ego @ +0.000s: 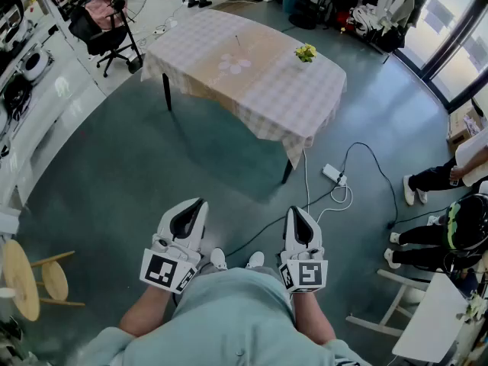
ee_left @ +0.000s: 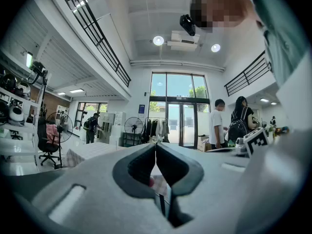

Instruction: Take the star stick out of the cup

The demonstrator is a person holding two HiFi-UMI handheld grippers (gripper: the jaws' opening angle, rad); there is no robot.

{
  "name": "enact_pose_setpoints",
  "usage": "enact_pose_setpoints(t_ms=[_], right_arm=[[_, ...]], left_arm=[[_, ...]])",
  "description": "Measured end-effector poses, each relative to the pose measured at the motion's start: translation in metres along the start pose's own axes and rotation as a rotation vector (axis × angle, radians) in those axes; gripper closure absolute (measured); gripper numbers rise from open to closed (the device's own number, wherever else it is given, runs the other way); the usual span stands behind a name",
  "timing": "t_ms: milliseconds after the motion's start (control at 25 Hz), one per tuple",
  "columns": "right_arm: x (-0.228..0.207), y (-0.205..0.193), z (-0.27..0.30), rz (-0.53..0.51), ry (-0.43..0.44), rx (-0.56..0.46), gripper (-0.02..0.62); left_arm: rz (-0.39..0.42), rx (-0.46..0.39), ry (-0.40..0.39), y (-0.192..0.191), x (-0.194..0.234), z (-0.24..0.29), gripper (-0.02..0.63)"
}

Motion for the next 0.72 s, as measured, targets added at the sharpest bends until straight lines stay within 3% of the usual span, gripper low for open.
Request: enact_pose_setpoints(t_ms=[720], right_arm=[[-0.0008, -0.0063, 0.0021, 0.015, 0.023, -0.011, 0.600]], left_arm=[[0.000, -0.006, 0.003, -0.0015, -0.0009, 0.0023, 0.597]])
Point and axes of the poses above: the fingertips, and each gripper's own axes: z forward along the fingers, x to its left, y out of its top, the point moved 10 cm from there along -z, backward along the fingers, and after that the axes turned 15 degrees about -z, right-handed, at the moved point
